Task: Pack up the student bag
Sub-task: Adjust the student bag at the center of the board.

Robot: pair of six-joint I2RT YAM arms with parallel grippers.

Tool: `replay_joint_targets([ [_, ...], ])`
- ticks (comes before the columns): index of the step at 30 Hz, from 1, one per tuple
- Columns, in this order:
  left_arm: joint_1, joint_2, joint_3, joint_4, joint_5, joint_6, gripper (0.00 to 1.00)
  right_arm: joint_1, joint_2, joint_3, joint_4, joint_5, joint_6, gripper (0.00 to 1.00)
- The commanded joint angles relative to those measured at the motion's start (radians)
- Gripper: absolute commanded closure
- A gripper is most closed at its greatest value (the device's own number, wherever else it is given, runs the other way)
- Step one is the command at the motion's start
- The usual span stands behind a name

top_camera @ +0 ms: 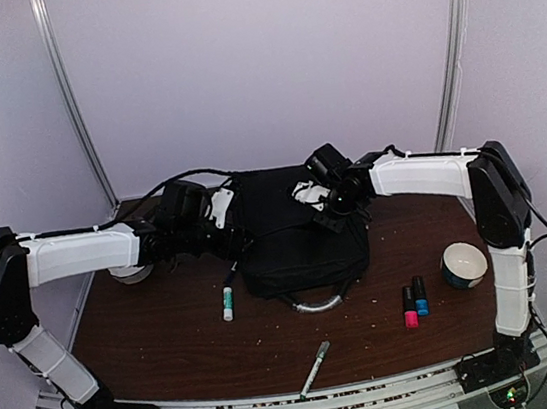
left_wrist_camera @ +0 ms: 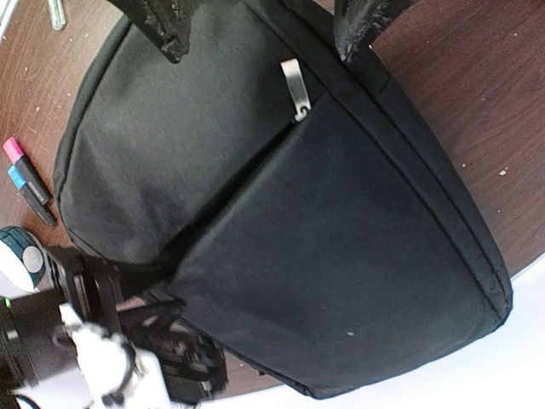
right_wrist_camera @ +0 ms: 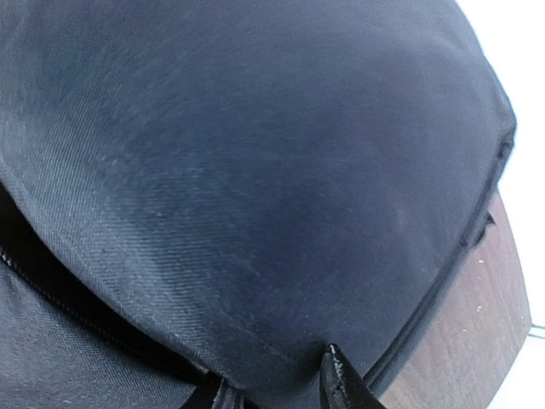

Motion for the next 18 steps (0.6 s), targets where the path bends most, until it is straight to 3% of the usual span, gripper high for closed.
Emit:
replay_joint_targets([
  [1, -0.007, 0.004, 0.003, 0.053, 0.009, -0.010, 0.41, -0.026, -0.013, 0.098, 0.057, 0.009, 0.046, 0.69],
  [6, -0.008, -0.010, -0.006, 0.044, -0.003, 0.000, 0.40, -0.017, -0.094, 0.065, -0.122, -0.336, -0.067, 0.64],
  [10, -0.008, -0.034, -0.023, 0.026, -0.022, 0.010, 0.40, -0.001, -0.204, -0.065, -0.266, -0.617, -0.227, 0.61],
  [18, -0.007, -0.072, -0.041, -0.034, -0.065, 0.032, 0.40, 0.147, -0.329, -0.321, -0.324, -0.621, -0.412, 0.61],
])
